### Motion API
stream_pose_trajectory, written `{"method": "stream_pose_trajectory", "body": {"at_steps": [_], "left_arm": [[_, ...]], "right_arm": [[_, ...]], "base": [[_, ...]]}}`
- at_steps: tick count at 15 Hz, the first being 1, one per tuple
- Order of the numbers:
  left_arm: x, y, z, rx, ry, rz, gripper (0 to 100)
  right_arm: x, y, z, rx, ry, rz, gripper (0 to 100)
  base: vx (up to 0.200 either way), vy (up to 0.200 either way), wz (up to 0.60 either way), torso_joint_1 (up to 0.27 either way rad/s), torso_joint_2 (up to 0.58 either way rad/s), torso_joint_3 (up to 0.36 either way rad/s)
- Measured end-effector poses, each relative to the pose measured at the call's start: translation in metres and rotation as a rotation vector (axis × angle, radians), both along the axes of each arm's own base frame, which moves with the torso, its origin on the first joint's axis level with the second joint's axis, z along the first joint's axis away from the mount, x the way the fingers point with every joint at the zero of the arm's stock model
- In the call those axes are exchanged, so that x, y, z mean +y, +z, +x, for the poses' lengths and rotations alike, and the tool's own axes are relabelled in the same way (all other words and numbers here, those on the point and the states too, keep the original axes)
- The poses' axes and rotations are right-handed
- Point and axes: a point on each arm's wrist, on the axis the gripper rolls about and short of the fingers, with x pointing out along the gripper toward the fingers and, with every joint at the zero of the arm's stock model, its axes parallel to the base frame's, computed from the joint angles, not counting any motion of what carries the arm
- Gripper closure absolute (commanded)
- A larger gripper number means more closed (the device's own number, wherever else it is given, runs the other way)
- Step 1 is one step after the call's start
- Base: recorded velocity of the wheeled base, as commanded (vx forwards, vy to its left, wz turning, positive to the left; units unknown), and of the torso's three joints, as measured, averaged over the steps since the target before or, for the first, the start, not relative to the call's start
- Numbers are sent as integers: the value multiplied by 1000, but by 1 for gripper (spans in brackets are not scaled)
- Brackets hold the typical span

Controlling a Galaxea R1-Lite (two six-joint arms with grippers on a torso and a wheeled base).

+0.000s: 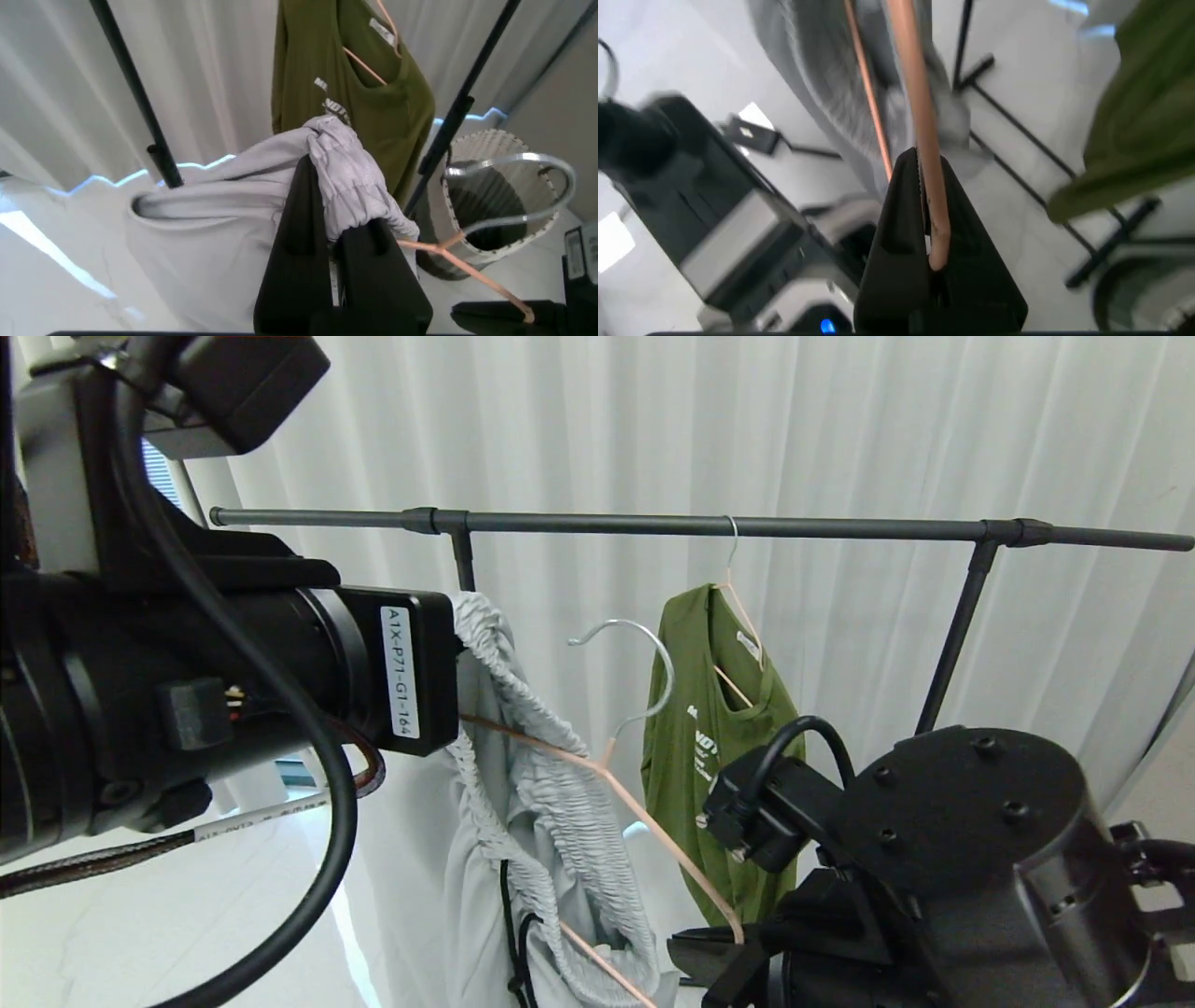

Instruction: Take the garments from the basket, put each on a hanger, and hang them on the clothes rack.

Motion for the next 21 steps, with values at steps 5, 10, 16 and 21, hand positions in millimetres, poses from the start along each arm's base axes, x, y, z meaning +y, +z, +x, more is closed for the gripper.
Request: {"method": "stream_pose_trajectory", "body": {"at_steps": [5,10,16,21], "left_arm": [[-6,-2,-10,10,-72,-6,100],[-6,-17,-16,38,-87,34,100],[-3,-15,-17,24,-80,17,100],[5,-12,-15,4,-19,12,100]], "right_arm": [[0,9,0,-11,-1,30,100],[9,16,1,-60,-27,93,100],[18,18,-6,-153,-86,207,100],[20,16,-8,-237,-155,339,100]], "base": [[0,0,0,0,0,0],[0,0,0,0,0,0],[0,0,0,0,0,0],[0,0,0,0,0,0]]}}
